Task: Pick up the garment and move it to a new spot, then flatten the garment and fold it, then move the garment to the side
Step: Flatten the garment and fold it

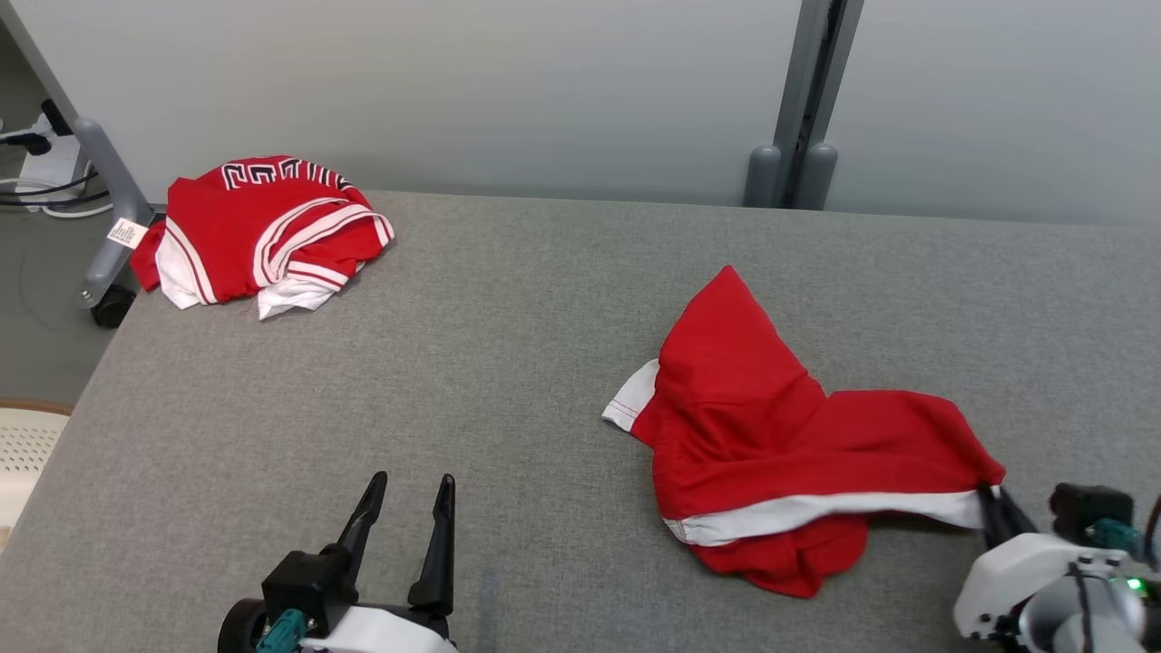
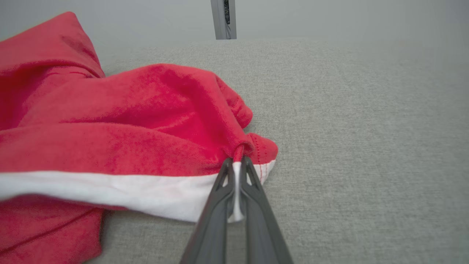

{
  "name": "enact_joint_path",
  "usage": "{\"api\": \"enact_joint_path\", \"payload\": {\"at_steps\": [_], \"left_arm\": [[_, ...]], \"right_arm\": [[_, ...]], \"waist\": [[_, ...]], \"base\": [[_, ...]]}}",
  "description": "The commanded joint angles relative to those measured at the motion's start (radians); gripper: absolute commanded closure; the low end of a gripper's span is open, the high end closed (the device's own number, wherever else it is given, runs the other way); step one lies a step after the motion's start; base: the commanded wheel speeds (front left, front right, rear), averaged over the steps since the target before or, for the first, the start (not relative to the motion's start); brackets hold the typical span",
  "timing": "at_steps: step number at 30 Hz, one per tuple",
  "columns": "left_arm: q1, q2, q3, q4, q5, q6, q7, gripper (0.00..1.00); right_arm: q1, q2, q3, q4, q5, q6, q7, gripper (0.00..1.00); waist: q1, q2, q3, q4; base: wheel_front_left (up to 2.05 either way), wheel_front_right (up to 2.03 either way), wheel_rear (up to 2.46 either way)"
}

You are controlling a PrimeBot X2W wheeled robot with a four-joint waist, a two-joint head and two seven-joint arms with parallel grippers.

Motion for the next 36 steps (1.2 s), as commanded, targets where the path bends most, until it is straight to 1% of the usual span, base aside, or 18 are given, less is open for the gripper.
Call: {"api": "enact_joint_path", "payload": {"at_steps": [1, 2, 6, 10, 15, 16, 17, 18, 19, 22, 25, 29, 32, 36], "left_arm": [[-0.006, 0.004, 0.005, -0.004, 0.002, 0.003, 0.0, 0.0], [-0.006, 0.004, 0.005, -0.004, 0.002, 0.003, 0.0, 0.0], [0.0, 0.004, 0.006, -0.008, -0.003, 0.006, 0.0, 0.0], [0.005, 0.004, 0.004, -0.009, -0.008, 0.007, 0.0, 0.0], [-0.004, 0.004, -0.003, -0.006, -0.012, 0.006, 0.0, 0.0], [-0.006, 0.004, -0.004, -0.004, -0.012, 0.005, 0.0, 0.0], [-0.007, 0.004, -0.006, -0.003, -0.012, 0.005, 0.0, 0.0], [-0.007, 0.004, -0.007, -0.001, -0.011, 0.004, 0.0, 0.0], [-0.007, 0.004, -0.008, 0.0, -0.011, 0.003, 0.0, 0.0], [-0.004, 0.004, -0.01, 0.003, -0.012, 0.003, 0.0, 0.0], [0.005, 0.003, -0.012, 0.003, -0.013, 0.001, 0.0, 0.0], [0.012, 0.003, -0.017, -0.005, -0.014, -0.003, 0.0, 0.0], [0.017, 0.003, -0.026, -0.009, -0.015, -0.007, 0.0, 0.0], [0.02, 0.003, -0.04, -0.012, -0.022, -0.008, 0.0, 0.0]], "right_arm": [[-0.009, -0.022, -0.02, -0.009, -0.017, 0.0, -0.011, 1.0], [-0.009, -0.022, -0.02, -0.009, -0.017, 0.0, -0.011, 1.0], [0.0, -0.04, -0.128, -0.043, -0.103, 0.0, -0.013, 1.0], [0.013, -0.009, -0.238, -0.091, -0.22, 0.0, 0.015, 1.0], [0.024, 0.025, -0.334, -0.13, -0.349, 0.0, 0.053, 1.0], [0.023, 0.03, -0.35, -0.135, -0.369, 0.0, 0.055, 0.87], [0.023, 0.034, -0.364, -0.135, -0.394, 0.0, 0.06, 0.62], [0.023, 0.037, -0.375, -0.135, -0.412, 0.0, 0.059, 0.29], [0.021, 0.039, -0.387, -0.135, -0.424, 0.0, 0.057, 0.0], [0.012, 0.042, -0.404, -0.117, -0.439, 0.0, 0.042, 0.0], [0.002, 0.042, -0.378, -0.071, -0.383, 0.0, 0.01, 0.0], [0.006, 0.042, -0.321, -0.063, -0.321, 0.0, -0.015, 0.0], [0.023, 0.042, -0.253, -0.102, -0.249, 0.0, -0.02, 0.0], [0.084, 0.042, -0.146, -0.24, -0.152, 0.0, -0.019, 0.0]], "waist": [[0.0, 0.0, -0.002, -0.004], [0.0, 0.0, -0.002, -0.004], [0.0, 0.0, -0.005, -0.014], [0.0, 0.0, -0.006, -0.023], [0.0, 0.0, -0.005, -0.021], [0.0, 0.0, -0.005, -0.02], [0.0, 0.0, -0.006, -0.019], [0.0, 0.0, -0.007, -0.017], [0.0, 0.0, -0.008, -0.015], [0.0, 0.0, -0.013, -0.012], [0.0, 0.0, -0.022, -0.015], [0.0, 0.0, -0.034, -0.03], [0.0, 0.0, -0.043, -0.047], [0.0, 0.0, -0.056, -0.071]], "base": [[0.0, 0.0, 0.0], [0.0, 0.0, 0.0], [0.0, 0.0, 0.0], [0.0, 0.0, 0.0], [0.0, 0.0, 0.0], [0.0, 0.0, 0.0], [0.0, 0.0, 0.0], [0.0, 0.0, 0.0], [0.0, 0.0, 0.0], [0.0, 0.0, 0.0], [0.0, 0.0, 0.0], [0.0, 0.0, 0.0], [0.0, 0.0, 0.0], [0.0, 0.0, 0.0]]}}
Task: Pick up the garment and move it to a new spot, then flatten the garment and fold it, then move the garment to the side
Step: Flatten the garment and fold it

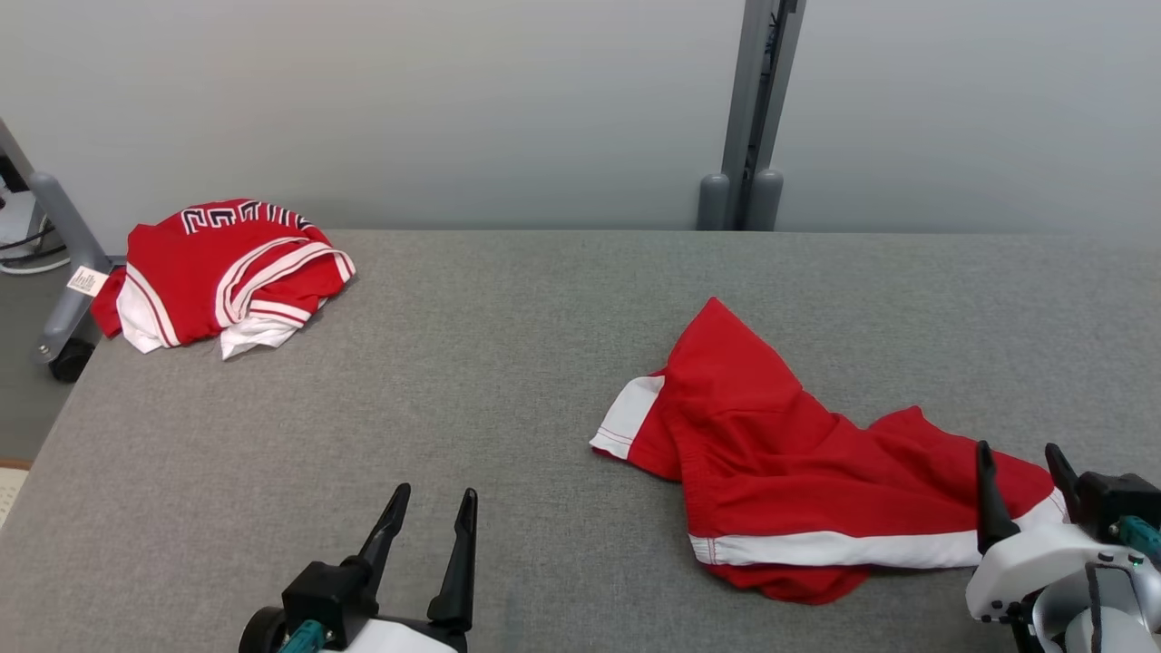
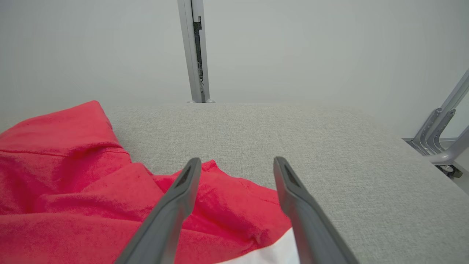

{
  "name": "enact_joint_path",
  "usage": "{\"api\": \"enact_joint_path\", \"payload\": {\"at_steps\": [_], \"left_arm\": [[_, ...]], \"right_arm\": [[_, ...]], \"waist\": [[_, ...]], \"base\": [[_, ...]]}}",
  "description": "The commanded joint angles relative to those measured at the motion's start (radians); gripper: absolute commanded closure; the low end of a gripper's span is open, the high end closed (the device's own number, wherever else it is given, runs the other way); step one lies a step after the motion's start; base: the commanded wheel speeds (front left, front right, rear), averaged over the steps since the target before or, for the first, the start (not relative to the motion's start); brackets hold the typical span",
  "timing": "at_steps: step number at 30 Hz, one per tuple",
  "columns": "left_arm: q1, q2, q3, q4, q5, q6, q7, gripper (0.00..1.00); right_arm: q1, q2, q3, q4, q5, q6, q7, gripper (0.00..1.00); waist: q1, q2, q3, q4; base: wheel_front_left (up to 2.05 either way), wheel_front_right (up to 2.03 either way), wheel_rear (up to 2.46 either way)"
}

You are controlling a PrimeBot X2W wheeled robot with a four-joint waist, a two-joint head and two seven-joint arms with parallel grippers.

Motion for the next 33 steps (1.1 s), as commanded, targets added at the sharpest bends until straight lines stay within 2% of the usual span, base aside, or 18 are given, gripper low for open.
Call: {"api": "enact_joint_path", "payload": {"at_steps": [1, 6, 10, 22, 33], "left_arm": [[0.008, 0.003, -0.005, -0.004, -0.008, -0.001, 0.0, 0.0], [0.019, 0.004, -0.019, -0.001, -0.016, 0.003, 0.0, 0.0], [0.028, 0.004, -0.025, 0.0, -0.02, 0.007, 0.0, 0.0], [0.056, 0.004, 0.003, -0.005, -0.014, 0.013, 0.0, 0.0], [0.068, 0.003, 0.017, -0.011, -0.01, 0.016, 0.0, 0.0]], "right_arm": [[0.043, -0.006, 0.034, -0.06, 0.039, 0.0, -0.004, 0.0], [0.144, -0.006, 0.122, -0.228, 0.108, 0.0, -0.005, 0.0], [0.211, -0.006, 0.158, -0.313, 0.136, 0.0, -0.005, 0.0], [0.32, -0.006, 0.187, -0.413, 0.208, 0.0, -0.005, 0.0], [0.319, -0.006, 0.183, -0.432, 0.222, 0.0, -0.005, 0.0]], "waist": [[0.0, 0.0, -0.011, -0.017], [0.0, 0.0, -0.027, -0.04], [0.0, 0.0, -0.037, -0.049], [0.0, 0.0, -0.06, -0.052], [0.0, 0.0, -0.064, -0.057]], "base": [[0.0, 0.0, 0.0], [0.0, 0.0, 0.0], [0.0, 0.0, 0.0], [0.0, 0.0, 0.0], [0.0, 0.0, 0.0]]}}
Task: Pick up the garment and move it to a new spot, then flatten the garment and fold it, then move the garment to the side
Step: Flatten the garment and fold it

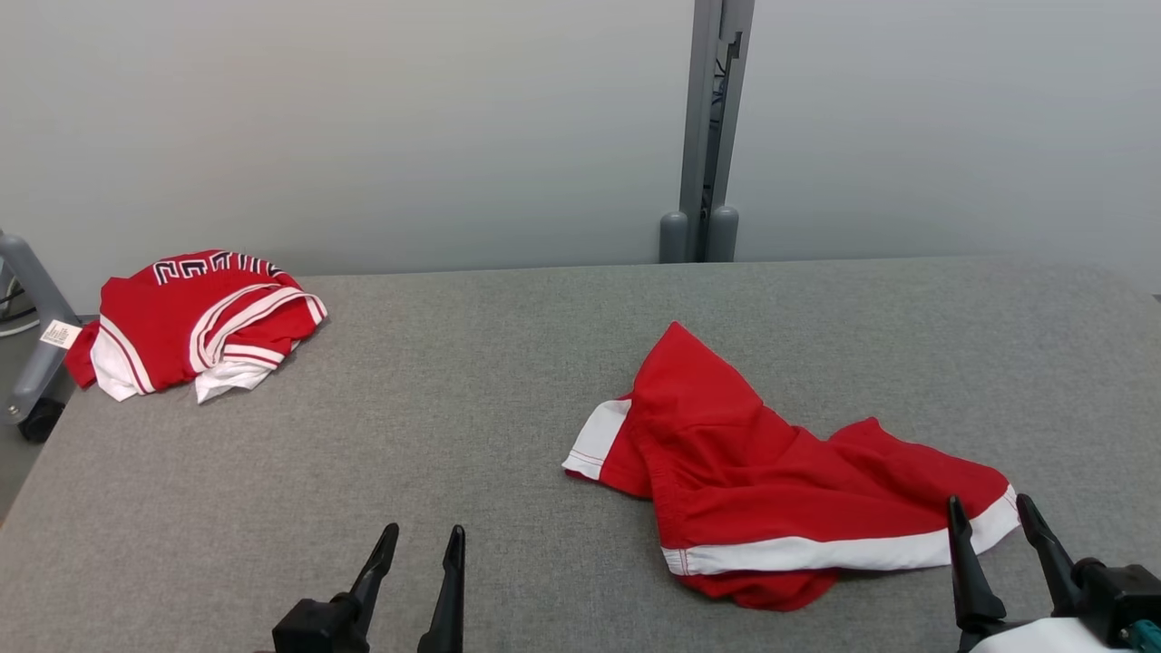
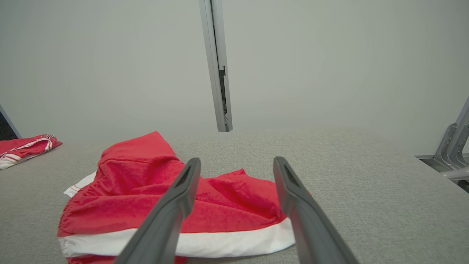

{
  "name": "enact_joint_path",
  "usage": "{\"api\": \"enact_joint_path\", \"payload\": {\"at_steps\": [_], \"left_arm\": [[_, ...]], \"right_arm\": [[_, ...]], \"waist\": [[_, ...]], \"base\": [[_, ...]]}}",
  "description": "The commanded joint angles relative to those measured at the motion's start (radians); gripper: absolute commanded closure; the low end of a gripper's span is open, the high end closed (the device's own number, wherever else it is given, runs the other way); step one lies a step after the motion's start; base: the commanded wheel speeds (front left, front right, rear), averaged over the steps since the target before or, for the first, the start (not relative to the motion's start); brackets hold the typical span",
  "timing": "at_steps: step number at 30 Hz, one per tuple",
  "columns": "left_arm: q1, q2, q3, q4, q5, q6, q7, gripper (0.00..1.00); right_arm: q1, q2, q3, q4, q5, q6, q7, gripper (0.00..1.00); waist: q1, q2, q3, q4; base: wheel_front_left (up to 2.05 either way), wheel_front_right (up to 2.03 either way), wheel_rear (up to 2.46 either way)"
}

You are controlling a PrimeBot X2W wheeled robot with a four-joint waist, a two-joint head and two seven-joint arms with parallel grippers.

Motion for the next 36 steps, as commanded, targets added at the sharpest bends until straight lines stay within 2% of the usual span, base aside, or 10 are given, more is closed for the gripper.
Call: {"api": "enact_joint_path", "payload": {"at_steps": [1, 11, 15, 19, 22, 29, 36], "left_arm": [[0.0, 0.004, 0.006, -0.004, 0.006, 0.004, 0.0, 0.0], [-0.009, 0.003, -0.001, 0.004, 0.009, 0.001, 0.0, 0.0], [-0.026, 0.003, -0.039, 0.031, 0.001, -0.024, 0.0, 0.0], [-0.062, 0.003, -0.115, 0.078, -0.035, -0.067, 0.014, 0.0], [-0.086, 0.004, -0.159, 0.104, -0.062, -0.082, 0.032, 0.0], [-0.176, 0.004, -0.324, 0.189, -0.247, -0.113, 0.111, 0.0], [-0.296, 0.004, -0.476, 0.298, -0.407, -0.097, 0.127, 0.0]], "right_arm": [[-0.005, -0.006, 0.0, -0.008, 0.007, 0.0, -0.005, 0.0], [-0.025, -0.006, -0.001, -0.013, 0.006, 0.0, -0.005, 0.0], [-0.032, -0.006, 0.001, -0.012, 0.008, 0.0, -0.005, 0.0], [-0.037, -0.006, 0.001, -0.006, 0.007, 0.0, -0.005, 0.0], [-0.04, -0.006, 0.003, -0.004, 0.005, 0.0, -0.005, 0.0], [-0.061, -0.006, 0.013, -0.001, -0.002, 0.0, -0.005, 0.0], [-0.087, -0.006, 0.035, 0.0, -0.001, 0.0, -0.005, 0.0]], "waist": [[0.0, 0.0, 0.001, 0.0], [0.0, 0.0, 0.013, 0.001], [0.0, 0.0, 0.02, -0.004], [0.0, 0.0, 0.031, -0.015], [0.0, 0.0, 0.038, -0.023], [0.0, 0.0, 0.066, -0.062], [0.0, 0.0, 0.097, -0.097]], "base": [[0.0, 0.0, 0.0], [0.0, 0.0, 0.0], [0.0, 0.0, 0.0], [0.0, 0.0, 0.0], [0.0, 0.0, 0.0], [0.0, 0.0, 0.0], [0.0, 0.0, 0.0]]}}
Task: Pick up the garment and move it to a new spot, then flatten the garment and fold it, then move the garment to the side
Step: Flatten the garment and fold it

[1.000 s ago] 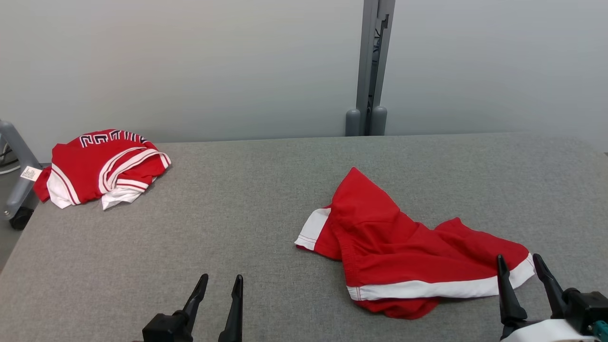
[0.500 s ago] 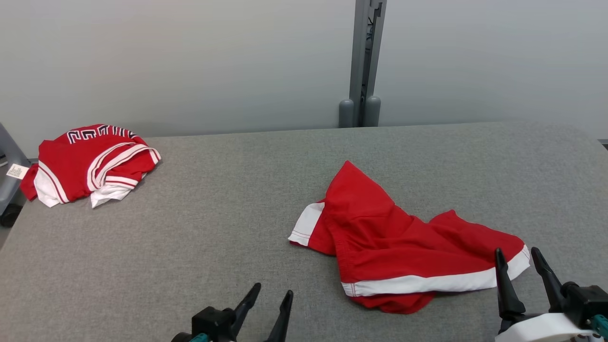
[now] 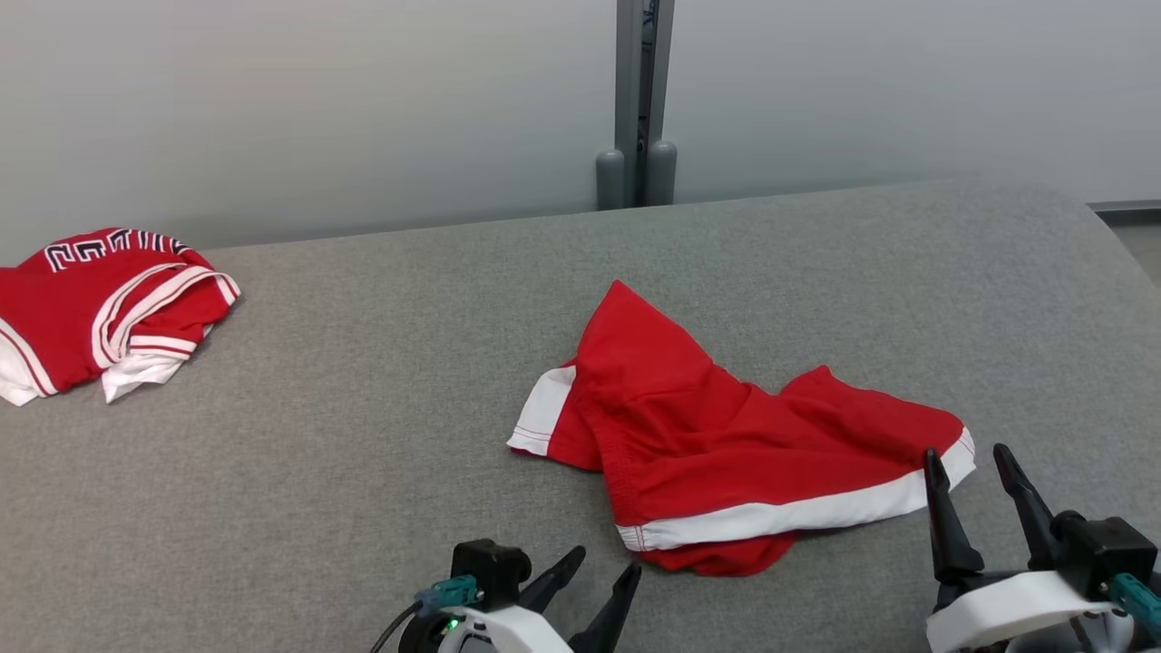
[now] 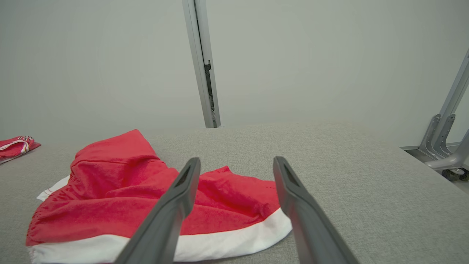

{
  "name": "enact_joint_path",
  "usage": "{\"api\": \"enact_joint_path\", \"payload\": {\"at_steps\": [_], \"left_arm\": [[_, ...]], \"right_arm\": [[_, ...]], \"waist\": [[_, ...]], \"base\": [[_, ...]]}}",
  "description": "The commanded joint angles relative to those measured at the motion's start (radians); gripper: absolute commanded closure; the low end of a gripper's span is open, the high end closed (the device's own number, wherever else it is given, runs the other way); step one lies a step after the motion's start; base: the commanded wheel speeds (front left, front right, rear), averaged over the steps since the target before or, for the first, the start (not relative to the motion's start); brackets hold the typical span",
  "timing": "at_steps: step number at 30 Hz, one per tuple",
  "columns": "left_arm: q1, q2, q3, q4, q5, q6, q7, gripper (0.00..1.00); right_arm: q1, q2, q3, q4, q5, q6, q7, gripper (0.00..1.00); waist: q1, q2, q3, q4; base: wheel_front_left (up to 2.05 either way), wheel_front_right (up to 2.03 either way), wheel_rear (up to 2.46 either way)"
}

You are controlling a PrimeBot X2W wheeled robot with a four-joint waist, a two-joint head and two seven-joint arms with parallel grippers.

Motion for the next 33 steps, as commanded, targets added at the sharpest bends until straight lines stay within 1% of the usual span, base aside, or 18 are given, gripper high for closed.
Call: {"api": "enact_joint_path", "payload": {"at_steps": [1, 8, 11, 19, 20, 22, 23, 24, 25, 26, 27, 28, 31, 33], "left_arm": [[-0.043, 0.005, -0.028, 0.021, -0.021, 0.01, -0.01, 0.0], [-0.148, 0.005, -0.144, 0.101, -0.146, 0.041, -0.063, 0.0], [-0.193, 0.005, -0.205, 0.13, -0.207, 0.047, -0.087, 0.0], [-0.252, 0.005, -0.304, 0.168, -0.308, 0.05, -0.115, 0.01], [-0.257, 0.005, -0.315, 0.173, -0.317, 0.051, -0.119, 0.12], [-0.266, 0.005, -0.33, 0.181, -0.339, 0.054, -0.124, 0.44], [-0.267, 0.005, -0.339, 0.185, -0.351, 0.054, -0.125, 0.54], [-0.268, 0.004, -0.349, 0.189, -0.362, 0.055, -0.125, 0.61], [-0.271, 0.005, -0.359, 0.193, -0.37, 0.057, -0.127, 0.72], [-0.277, 0.005, -0.368, 0.197, -0.375, 0.058, -0.128, 0.85], [-0.282, 0.005, -0.378, 0.201, -0.382, 0.058, -0.129, 0.94], [-0.286, 0.005, -0.386, 0.204, -0.387, 0.059, -0.131, 1.0], [-0.291, 0.005, -0.39, 0.211, -0.393, 0.063, -0.132, 1.0], [-0.301, 0.005, -0.369, 0.21, -0.383, 0.07, -0.133, 1.0]], "right_arm": [[-0.021, -0.005, 0.006, -0.001, -0.003, 0.0, -0.005, 0.0], [-0.048, -0.006, 0.025, -0.001, 0.003, 0.0, -0.005, 0.0], [-0.058, -0.006, 0.029, 0.002, 0.005, 0.0, -0.005, 0.0], [-0.072, -0.006, 0.031, 0.007, 0.0, 0.0, -0.005, 0.0], [-0.074, -0.006, 0.031, 0.008, -0.001, 0.0, -0.005, 0.0], [-0.073, -0.006, 0.032, 0.009, -0.002, 0.0, -0.005, 0.0], [-0.073, -0.006, 0.033, 0.011, -0.003, 0.0, -0.005, 0.0], [-0.073, -0.006, 0.034, 0.012, -0.004, 0.0, -0.005, 0.0], [-0.073, -0.006, 0.036, 0.014, -0.004, 0.0, -0.005, 0.0], [-0.074, -0.006, 0.038, 0.015, -0.005, 0.0, -0.005, 0.0], [-0.076, -0.006, 0.039, 0.015, -0.005, 0.0, -0.005, 0.0], [-0.077, -0.006, 0.038, 0.015, -0.005, 0.0, -0.005, 0.0], [-0.076, -0.006, 0.032, 0.014, -0.007, 0.0, -0.005, 0.0], [-0.068, -0.006, 0.023, 0.014, -0.008, 0.0, -0.005, 0.0]], "waist": [[0.0, -0.0001, 0.015, -0.013], [0.0, -0.0001, 0.052, -0.045], [0.0, -0.0001, 0.066, -0.057], [0.0, -0.0001, 0.08, -0.076], [0.0, -0.0001, 0.081, -0.077], [0.0, -0.0001, 0.081, -0.08], [0.0, -0.0001, 0.08, -0.081], [0.0, -0.0001, 0.08, -0.083], [0.0, -0.0001, 0.079, -0.085], [0.0, -0.0001, 0.079, -0.087], [0.0, -0.0001, 0.078, -0.088], [0.0, -0.0001, 0.078, -0.089], [0.0, -0.0001, 0.076, -0.087], [0.0, -0.0001, 0.07, -0.08]], "base": [[0.0, 0.0, 0.0], [0.0, 0.0, 0.0], [0.0, 0.0, 0.0], [0.0, 0.0, 0.0], [0.0, 0.0, 0.0], [0.0, 0.0, 0.0], [0.0, 0.0, 0.0], [0.0, 0.0, 0.0], [0.0, 0.0, 0.0], [0.0, 0.0, 0.0], [0.0, 0.0, 0.0], [0.0, 0.0, 0.0], [0.0, 0.0, 0.0], [0.0, 0.0, 0.0]]}}
